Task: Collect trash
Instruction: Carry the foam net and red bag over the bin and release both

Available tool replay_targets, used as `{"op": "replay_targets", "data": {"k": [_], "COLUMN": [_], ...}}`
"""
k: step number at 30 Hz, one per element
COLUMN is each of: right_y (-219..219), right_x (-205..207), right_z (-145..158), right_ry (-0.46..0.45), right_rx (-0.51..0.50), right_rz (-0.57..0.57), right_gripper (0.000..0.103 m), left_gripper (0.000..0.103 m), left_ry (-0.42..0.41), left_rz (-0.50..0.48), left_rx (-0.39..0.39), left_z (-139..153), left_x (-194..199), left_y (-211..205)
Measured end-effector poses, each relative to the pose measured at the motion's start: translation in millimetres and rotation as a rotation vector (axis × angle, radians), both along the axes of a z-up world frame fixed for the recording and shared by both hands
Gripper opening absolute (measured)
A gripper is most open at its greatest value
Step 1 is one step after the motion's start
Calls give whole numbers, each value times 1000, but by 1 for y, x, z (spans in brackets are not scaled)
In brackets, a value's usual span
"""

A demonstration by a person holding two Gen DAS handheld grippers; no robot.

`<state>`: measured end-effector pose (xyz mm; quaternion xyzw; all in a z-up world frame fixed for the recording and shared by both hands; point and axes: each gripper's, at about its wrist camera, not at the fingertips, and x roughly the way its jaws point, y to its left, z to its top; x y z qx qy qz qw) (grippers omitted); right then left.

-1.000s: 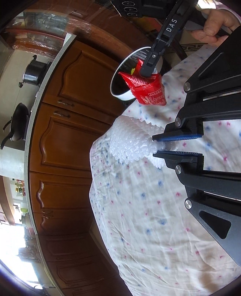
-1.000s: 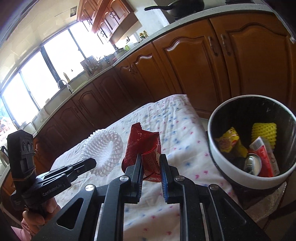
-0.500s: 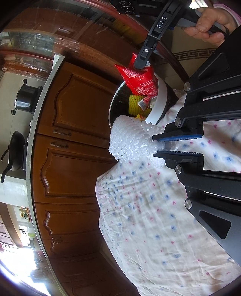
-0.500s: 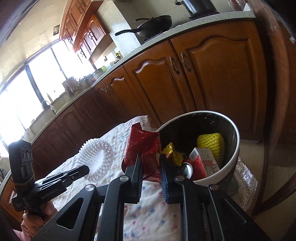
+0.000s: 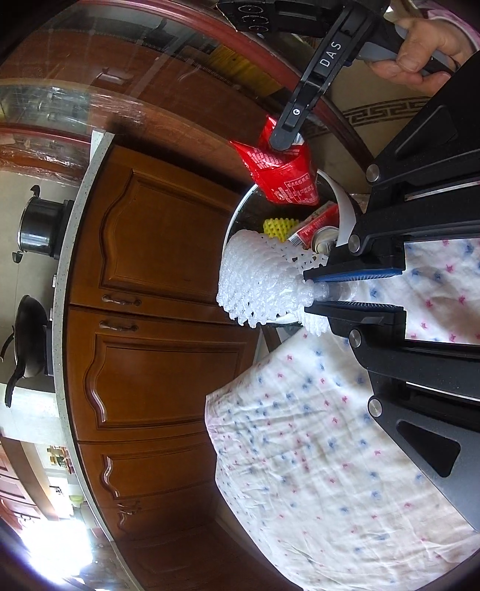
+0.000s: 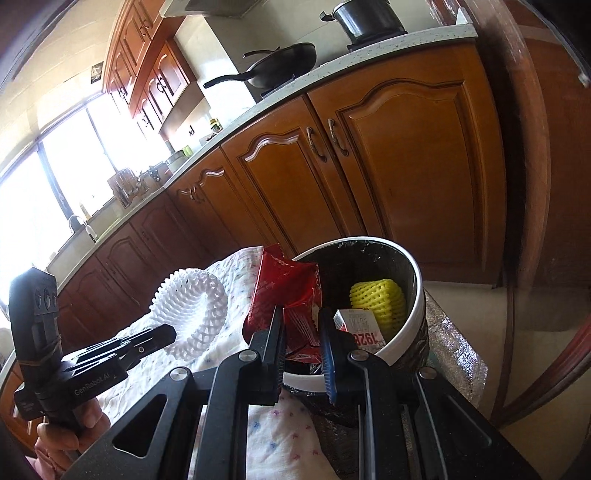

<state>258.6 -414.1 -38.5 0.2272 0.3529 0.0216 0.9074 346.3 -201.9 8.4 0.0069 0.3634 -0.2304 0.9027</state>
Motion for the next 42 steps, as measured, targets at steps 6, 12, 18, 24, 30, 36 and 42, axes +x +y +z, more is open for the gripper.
{"op": "replay_targets", "data": {"k": [6, 12, 18, 24, 30, 36, 42], "right_y": [-9, -14, -19, -24, -25, -25, -24], "right_x": [6, 13, 23, 30, 34, 43, 52], "right_z": [0, 1, -3, -6, -9, -16, -24], "right_ry": [-2, 1, 17, 32, 47, 72, 108], "right_rx": [-12, -32, -43, -56, -64, -73, -85], "right_rz": [-13, -17, -23, -30, -32, -25, -12], "right_gripper": [17, 17, 17, 17, 17, 17, 17], "left_gripper": [8, 8, 8, 8, 8, 8, 8], "left_ry": [-3, 7, 19, 36, 49, 62, 83], "left_rz": [-16, -28, -31, -27, -19, -21, -26], "left_rx": [9, 21, 35, 40, 44, 53, 70], "left_z": [-2, -9, -18, -25, -29, -32, -37], "left_x": [13, 26, 36, 48, 55, 61, 68], "left_y": [-21, -37, -49, -58, -63, -69, -79]}}
